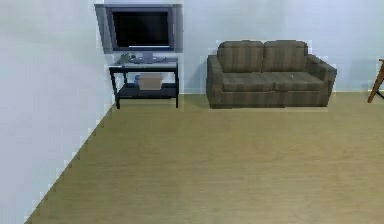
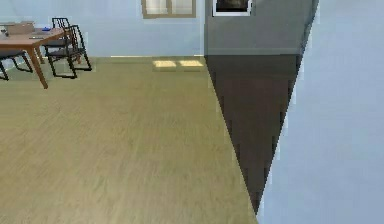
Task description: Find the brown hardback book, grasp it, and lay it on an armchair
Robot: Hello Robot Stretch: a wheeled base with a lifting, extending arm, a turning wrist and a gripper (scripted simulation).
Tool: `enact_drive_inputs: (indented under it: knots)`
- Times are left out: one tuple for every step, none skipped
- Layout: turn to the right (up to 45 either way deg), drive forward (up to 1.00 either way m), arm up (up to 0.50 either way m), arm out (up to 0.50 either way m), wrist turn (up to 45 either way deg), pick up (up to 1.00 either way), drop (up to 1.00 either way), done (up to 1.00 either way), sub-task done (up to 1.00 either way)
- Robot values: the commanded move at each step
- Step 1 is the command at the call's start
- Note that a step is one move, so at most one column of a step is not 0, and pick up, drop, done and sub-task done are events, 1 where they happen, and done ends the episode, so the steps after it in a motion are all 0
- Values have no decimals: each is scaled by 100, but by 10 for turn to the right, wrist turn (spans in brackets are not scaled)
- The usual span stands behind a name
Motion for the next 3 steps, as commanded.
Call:
enact_drive_inputs:
  knots:
    - [450,0,0,0,0,0,0,0,0]
    - [390,0,0,0,0,0,0,0,0]
    - [0,100,0,0,0,0,0,0,0]
